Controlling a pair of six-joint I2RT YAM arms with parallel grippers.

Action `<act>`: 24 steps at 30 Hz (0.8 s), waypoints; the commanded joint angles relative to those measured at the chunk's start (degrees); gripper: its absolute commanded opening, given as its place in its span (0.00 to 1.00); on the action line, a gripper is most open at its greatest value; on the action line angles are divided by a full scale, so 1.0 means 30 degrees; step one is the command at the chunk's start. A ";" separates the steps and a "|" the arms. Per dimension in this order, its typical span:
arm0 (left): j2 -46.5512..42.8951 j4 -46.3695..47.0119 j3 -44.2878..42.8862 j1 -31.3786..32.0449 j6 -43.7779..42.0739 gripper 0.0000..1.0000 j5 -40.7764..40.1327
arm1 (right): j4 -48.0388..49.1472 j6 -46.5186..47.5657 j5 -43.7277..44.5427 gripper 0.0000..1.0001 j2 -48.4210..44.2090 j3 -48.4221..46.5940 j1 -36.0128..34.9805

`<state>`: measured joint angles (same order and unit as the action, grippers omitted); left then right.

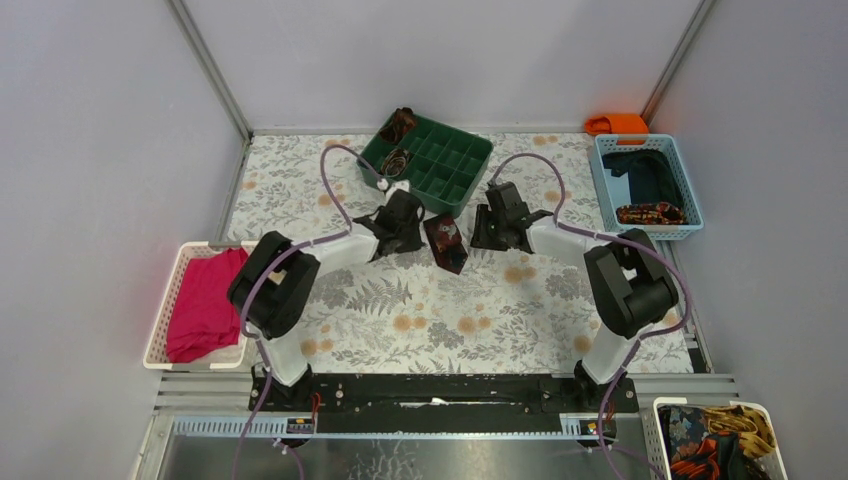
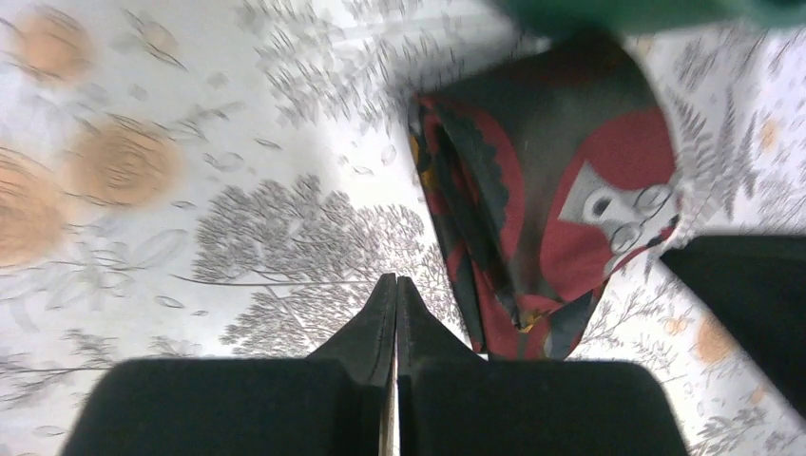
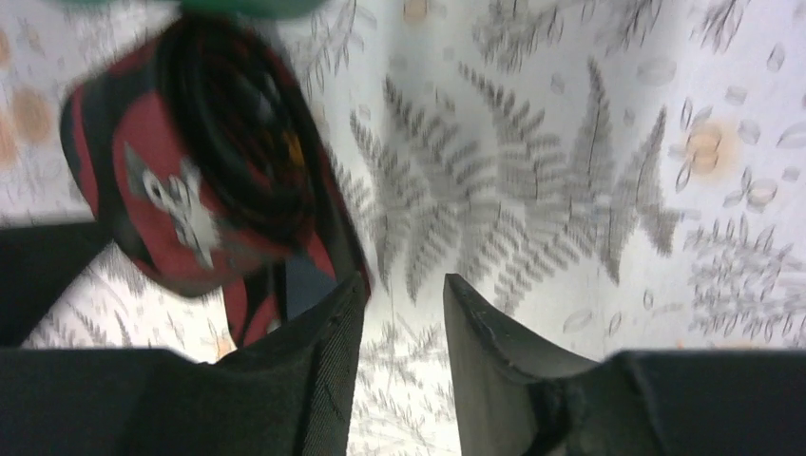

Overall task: Roll the ties
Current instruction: Roll the tie at the center of the board.

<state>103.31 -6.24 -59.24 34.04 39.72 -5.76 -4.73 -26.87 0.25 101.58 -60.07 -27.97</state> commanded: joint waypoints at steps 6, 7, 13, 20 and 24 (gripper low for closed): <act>0.0377 -0.0677 -0.3890 -0.3519 -0.1642 0.00 0.0043 | 0.0324 -0.0217 -0.2706 0.38 -0.4355 0.2987 -0.0580; 0.0828 -0.0436 -0.4337 -0.3773 -0.1721 0.00 0.0422 | 0.0326 -0.0194 -0.3052 0.36 -0.4497 0.3063 -0.0782; 0.3189 0.0723 -0.6038 -0.4257 -0.1699 0.00 0.1830 | 0.1370 -0.0766 -0.4869 0.17 -0.3317 0.2603 -0.2274; 0.3738 0.2017 -0.5383 -0.4260 -0.1416 0.00 0.3080 | 0.1865 -0.1019 -0.3809 0.10 -0.0316 0.1025 -0.3598; 0.3767 0.2604 -0.5242 -0.4258 -0.1470 0.00 0.3363 | 0.0665 -0.0588 -0.1860 0.07 0.0739 0.0422 -0.3587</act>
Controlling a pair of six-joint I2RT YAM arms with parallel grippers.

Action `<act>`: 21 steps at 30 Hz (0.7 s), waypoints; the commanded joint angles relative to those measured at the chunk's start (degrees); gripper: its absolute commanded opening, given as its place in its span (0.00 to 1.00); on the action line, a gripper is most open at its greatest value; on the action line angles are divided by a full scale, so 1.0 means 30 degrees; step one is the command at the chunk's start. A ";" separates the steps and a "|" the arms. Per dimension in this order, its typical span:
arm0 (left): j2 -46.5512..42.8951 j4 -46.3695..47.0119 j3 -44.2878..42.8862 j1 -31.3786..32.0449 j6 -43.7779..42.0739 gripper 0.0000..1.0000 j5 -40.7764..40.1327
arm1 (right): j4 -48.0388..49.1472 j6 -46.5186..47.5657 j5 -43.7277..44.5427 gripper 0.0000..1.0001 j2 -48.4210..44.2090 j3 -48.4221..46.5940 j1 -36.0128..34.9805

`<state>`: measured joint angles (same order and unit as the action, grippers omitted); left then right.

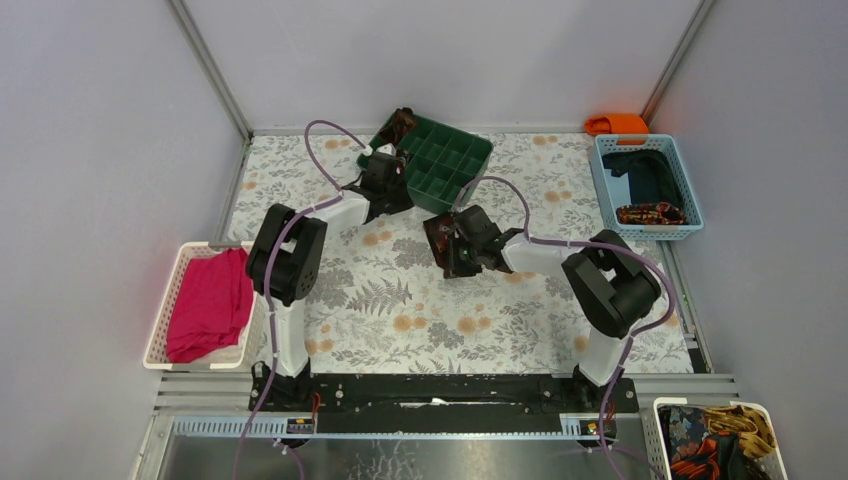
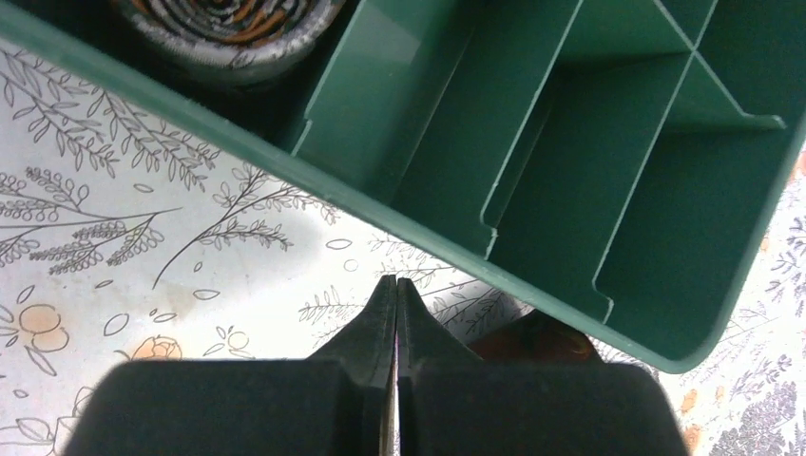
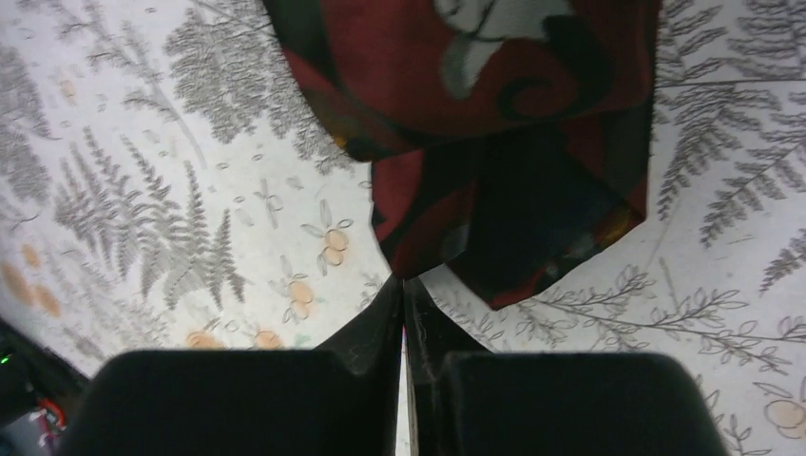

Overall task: Roll the ties
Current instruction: Roll the tie at the center of the board.

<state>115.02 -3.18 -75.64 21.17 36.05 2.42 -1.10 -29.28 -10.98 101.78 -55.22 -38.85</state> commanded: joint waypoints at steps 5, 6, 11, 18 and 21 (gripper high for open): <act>-0.0138 0.1690 0.0265 0.0030 -0.0500 0.00 0.0703 | -0.1273 0.0470 0.3369 0.06 0.0606 -0.0917 0.0391; -0.0138 0.1714 0.0275 0.0026 -0.0593 0.00 0.0757 | -0.1386 0.0534 0.3540 0.06 0.0545 -0.0820 0.0581; -0.0079 0.1984 0.0493 0.0034 -0.0658 0.00 0.1085 | -0.1759 0.0848 0.3558 0.06 0.0238 -0.0626 0.2471; 0.0005 0.2308 0.0639 0.0034 -0.0706 0.00 0.1800 | -0.2418 0.1621 0.3549 0.06 -0.0026 -0.0759 0.4541; 0.0063 0.2775 0.0888 0.0034 -0.0557 0.00 0.2145 | -0.2775 0.1919 0.3749 0.06 -0.0210 -0.1312 0.4703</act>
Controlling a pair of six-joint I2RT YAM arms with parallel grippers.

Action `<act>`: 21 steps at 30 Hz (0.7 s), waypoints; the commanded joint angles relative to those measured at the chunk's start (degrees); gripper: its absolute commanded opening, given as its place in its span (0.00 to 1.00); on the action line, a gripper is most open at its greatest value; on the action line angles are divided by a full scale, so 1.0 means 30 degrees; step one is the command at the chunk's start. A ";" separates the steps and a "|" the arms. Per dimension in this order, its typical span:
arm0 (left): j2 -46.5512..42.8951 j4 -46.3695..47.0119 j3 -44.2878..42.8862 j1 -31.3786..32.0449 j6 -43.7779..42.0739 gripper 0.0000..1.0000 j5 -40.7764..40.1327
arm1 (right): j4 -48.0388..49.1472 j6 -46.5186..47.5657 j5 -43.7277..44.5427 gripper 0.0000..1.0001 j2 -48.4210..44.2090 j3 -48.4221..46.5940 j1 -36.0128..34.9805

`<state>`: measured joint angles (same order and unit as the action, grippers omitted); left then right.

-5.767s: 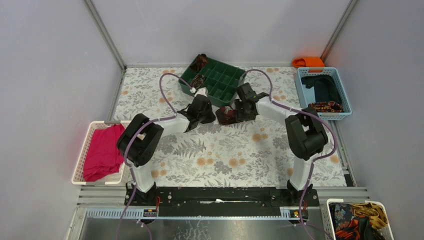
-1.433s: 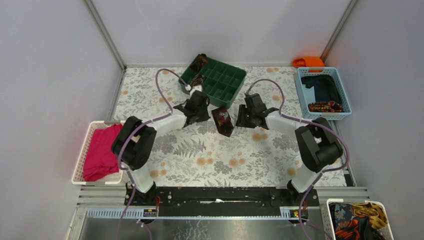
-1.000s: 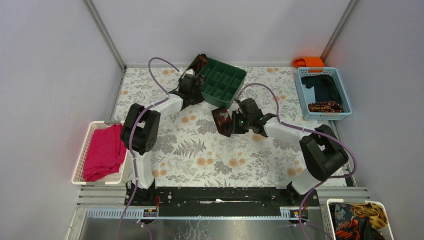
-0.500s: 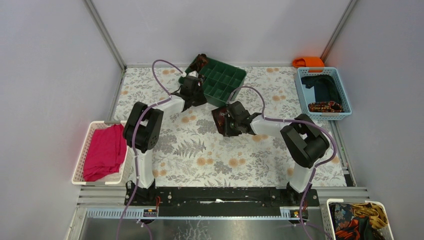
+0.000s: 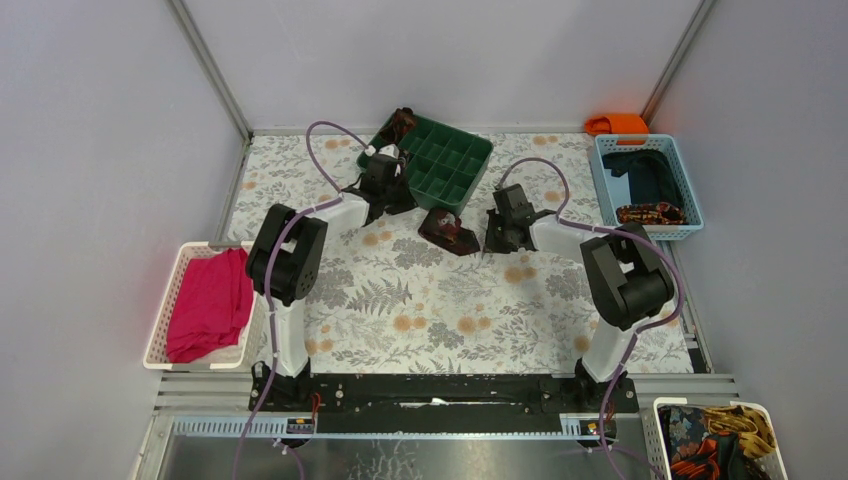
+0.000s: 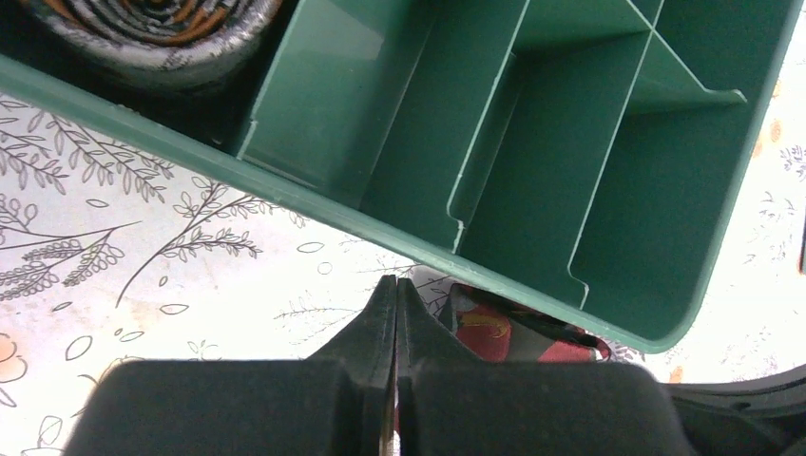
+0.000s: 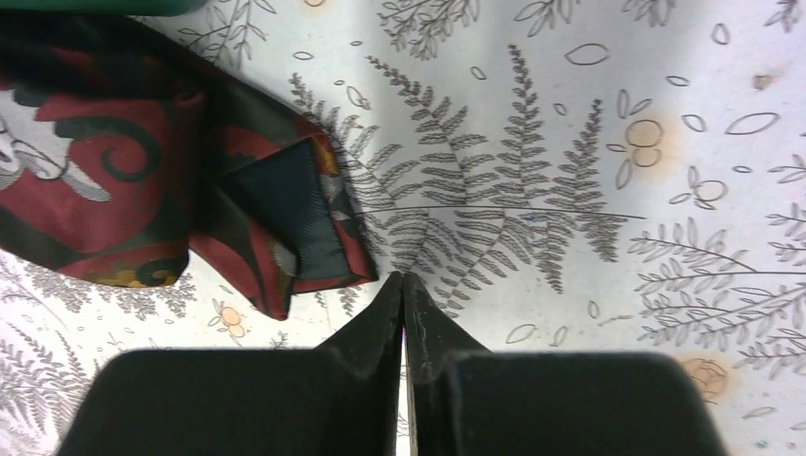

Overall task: Roll the ties
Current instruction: Roll the tie at the center of the board.

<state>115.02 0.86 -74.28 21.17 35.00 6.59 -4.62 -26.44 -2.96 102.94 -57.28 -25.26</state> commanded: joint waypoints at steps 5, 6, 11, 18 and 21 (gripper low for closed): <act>0.0601 0.1784 0.0085 0.0019 -0.0286 0.00 0.0788 | -0.1251 0.0888 0.0671 0.06 -0.1420 -0.1901 0.0157; 0.0728 0.1754 -0.0158 0.0032 -0.0255 0.00 0.0868 | -0.1415 0.0920 0.0680 0.06 -0.1204 -0.2407 0.0157; 0.1722 0.2342 -0.0847 0.0034 -0.0019 0.00 0.1227 | -0.2072 0.0775 0.0629 0.04 0.1016 -0.5311 0.0157; 0.2497 0.3344 -0.0466 0.0105 -0.0024 0.00 0.2060 | -0.0970 0.0131 -0.0945 0.00 0.3876 -0.7758 0.0157; 0.2312 0.3484 0.0077 0.0340 -0.0098 0.00 0.1859 | -0.0378 0.0136 -0.1501 0.00 0.4485 -0.8110 0.0157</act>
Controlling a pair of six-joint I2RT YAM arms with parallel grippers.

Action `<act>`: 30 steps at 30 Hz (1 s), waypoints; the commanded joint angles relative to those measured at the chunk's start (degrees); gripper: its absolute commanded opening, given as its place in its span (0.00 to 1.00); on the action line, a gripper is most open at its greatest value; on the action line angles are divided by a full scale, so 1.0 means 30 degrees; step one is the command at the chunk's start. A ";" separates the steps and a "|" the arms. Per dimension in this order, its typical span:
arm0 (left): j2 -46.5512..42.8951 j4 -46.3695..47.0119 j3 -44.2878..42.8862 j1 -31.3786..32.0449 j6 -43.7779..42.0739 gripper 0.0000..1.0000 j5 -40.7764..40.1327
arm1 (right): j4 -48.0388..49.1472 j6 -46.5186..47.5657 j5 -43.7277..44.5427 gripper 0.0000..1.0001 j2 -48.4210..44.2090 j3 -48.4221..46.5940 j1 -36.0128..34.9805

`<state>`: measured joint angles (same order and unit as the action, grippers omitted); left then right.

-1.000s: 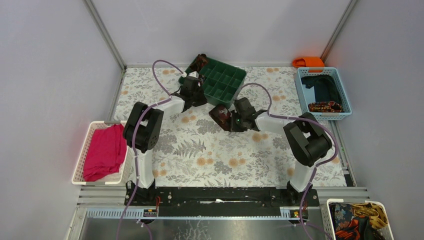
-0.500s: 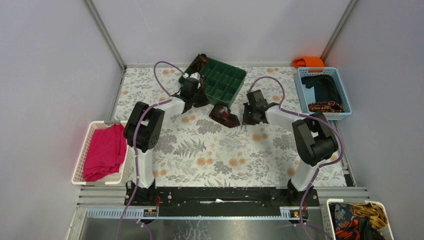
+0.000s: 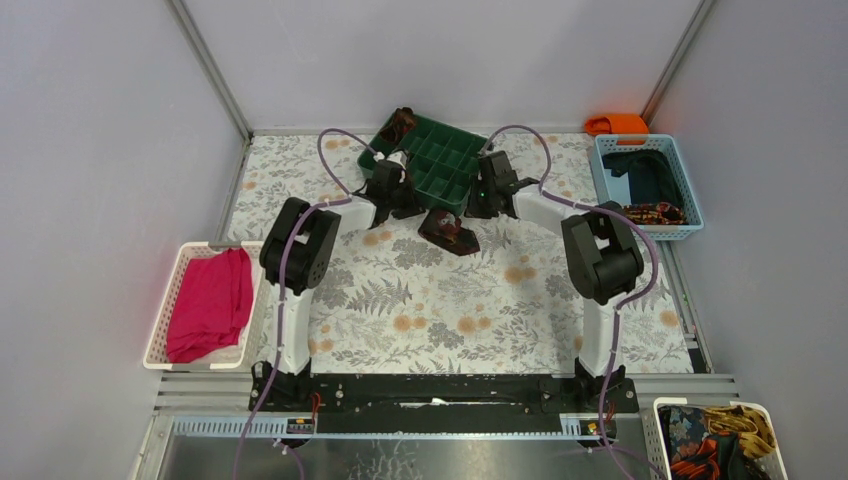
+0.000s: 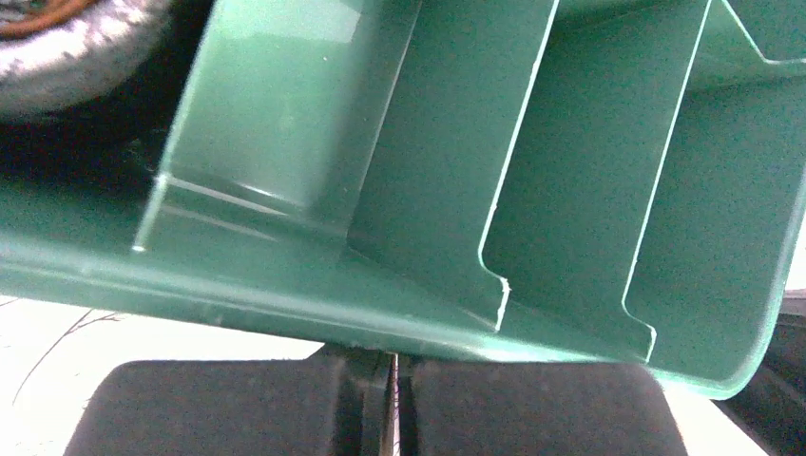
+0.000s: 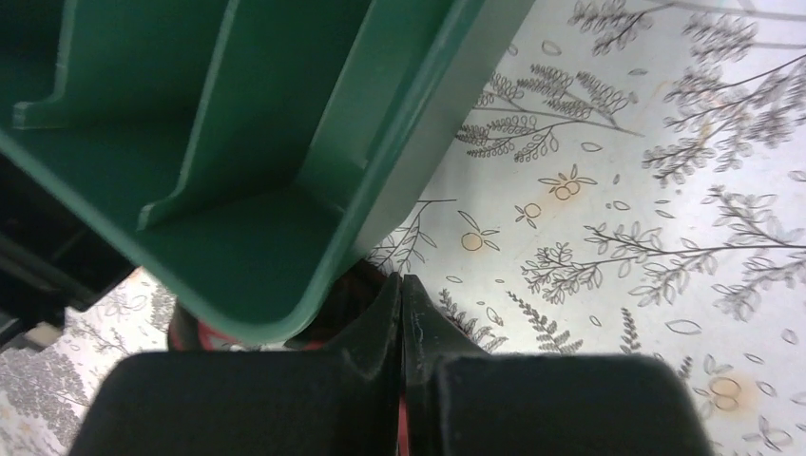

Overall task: Roll the ties
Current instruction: Roll the tie at the center of the board.

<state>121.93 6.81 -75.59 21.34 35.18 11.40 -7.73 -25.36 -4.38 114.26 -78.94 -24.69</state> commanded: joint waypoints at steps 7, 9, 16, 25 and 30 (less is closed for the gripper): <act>-0.1009 0.2093 0.2677 0.1020 -0.0082 0.00 0.0156 | 0.2169 -0.0093 -0.3191 0.00 0.1253 -0.1014 -0.0031; -0.1402 0.2067 0.3305 0.1289 -0.0120 0.00 -0.0038 | 0.2346 -0.0034 -0.3589 0.00 0.1192 -0.0729 -0.0061; -0.2898 0.2122 0.5995 0.1851 0.0388 0.00 -0.0533 | 0.2897 0.0399 -0.4794 0.00 0.0038 0.1325 -0.0244; -0.4782 0.1915 0.8724 0.3567 0.0983 0.00 -0.1128 | 0.3880 -0.0049 -0.4500 0.00 -0.2547 0.5320 -0.0675; -0.5172 0.1752 0.9058 0.4368 0.1443 0.00 -0.1166 | 0.1787 0.0828 -0.1891 0.02 -0.3518 0.4876 -0.0668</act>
<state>106.24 15.53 -50.63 32.88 38.61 8.97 1.54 -25.23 -15.86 108.75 -62.92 -26.26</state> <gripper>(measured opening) 0.006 0.015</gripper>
